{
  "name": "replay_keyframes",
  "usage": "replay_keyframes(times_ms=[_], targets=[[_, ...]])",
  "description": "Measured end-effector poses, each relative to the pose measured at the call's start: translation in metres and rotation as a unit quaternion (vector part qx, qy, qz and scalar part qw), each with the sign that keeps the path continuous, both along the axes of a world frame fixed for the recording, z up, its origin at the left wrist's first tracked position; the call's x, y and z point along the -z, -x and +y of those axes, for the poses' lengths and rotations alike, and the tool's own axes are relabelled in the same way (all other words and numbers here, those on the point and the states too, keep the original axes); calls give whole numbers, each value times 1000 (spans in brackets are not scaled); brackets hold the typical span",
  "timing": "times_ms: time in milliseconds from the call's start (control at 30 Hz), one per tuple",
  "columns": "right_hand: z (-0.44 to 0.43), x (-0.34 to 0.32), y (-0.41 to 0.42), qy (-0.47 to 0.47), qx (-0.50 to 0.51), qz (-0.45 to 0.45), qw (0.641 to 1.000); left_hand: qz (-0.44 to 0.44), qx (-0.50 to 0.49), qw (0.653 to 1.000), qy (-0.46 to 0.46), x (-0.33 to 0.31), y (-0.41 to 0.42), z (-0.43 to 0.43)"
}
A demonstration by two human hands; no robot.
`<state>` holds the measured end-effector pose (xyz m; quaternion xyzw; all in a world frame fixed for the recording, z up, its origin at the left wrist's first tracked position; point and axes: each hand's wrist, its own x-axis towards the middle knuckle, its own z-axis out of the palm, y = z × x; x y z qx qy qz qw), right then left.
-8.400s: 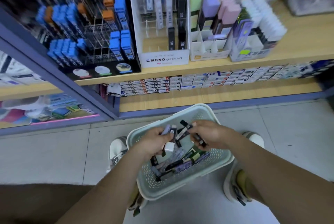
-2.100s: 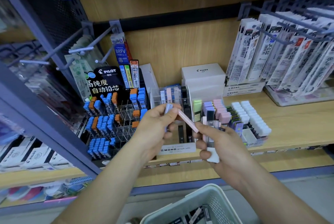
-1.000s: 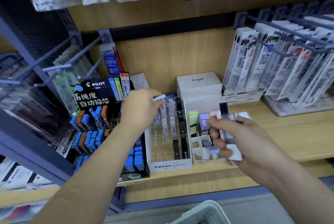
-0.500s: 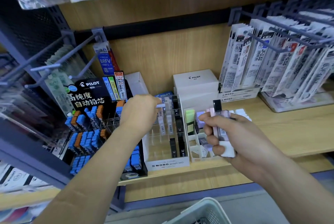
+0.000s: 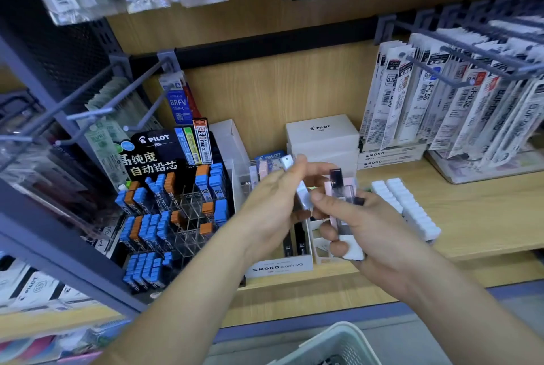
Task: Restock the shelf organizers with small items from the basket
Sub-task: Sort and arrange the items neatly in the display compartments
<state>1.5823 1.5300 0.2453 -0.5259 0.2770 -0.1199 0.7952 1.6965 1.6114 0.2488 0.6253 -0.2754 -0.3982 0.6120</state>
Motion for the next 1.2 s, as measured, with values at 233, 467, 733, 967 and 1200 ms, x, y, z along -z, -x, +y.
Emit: replay_keyframes(times_ms=[233,467,733,967,1200], targets=[[-1,4,-3,24,50,-5,998,-6,-28,1000,-8,3,-13,6],[-18,-3,8,-19,112,-5,993,-614,-108,715,-316,43,-56,23],[-18,3,7,-18,96,1,995,-640,-85,703,-299,47,-55,7],[-24,0,13,-11,96,-4,995,-478,-153,842,-198,25,-57,15],[-24,3,18,-14,76,-2,997,-544,-102,814,-175,48,-50,7]])
